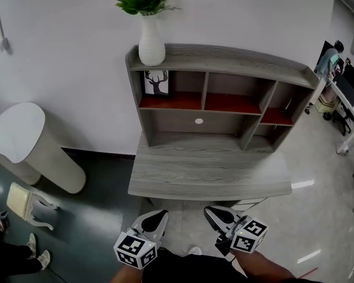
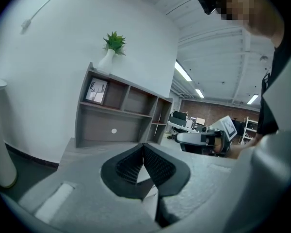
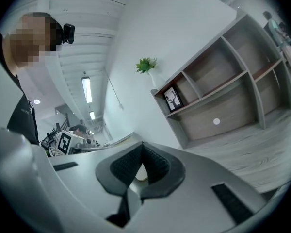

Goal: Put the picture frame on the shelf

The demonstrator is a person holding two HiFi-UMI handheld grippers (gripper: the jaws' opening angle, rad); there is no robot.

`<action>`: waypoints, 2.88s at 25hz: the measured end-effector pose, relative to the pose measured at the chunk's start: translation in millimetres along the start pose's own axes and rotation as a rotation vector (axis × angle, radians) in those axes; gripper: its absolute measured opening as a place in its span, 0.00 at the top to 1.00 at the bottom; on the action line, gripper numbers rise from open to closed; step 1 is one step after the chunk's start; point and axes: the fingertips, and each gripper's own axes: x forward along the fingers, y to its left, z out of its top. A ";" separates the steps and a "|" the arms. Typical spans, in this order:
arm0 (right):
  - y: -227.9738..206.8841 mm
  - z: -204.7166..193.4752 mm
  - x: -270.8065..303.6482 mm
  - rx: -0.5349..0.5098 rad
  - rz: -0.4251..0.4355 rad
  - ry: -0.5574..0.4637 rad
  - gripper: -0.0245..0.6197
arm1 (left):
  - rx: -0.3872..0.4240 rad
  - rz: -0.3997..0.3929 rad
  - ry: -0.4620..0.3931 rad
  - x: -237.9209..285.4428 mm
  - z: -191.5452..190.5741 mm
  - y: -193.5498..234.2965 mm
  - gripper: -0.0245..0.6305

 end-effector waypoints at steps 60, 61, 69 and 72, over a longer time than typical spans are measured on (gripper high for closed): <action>79.2 -20.2 86.9 -0.088 -0.113 -0.010 0.94 | 0.058 -0.157 -0.016 -57.3 26.0 78.8 0.95; 78.4 -20.1 86.8 -0.088 -0.114 -0.009 0.94 | 0.058 -0.157 -0.015 -56.8 25.7 79.2 0.95; 77.6 -17.5 89.0 -0.091 -0.113 -0.009 0.94 | 0.058 -0.154 -0.019 -56.5 29.6 81.6 0.95; 77.3 -17.3 89.8 -0.091 -0.111 -0.011 0.94 | 0.058 -0.150 -0.021 -56.3 29.7 83.2 0.95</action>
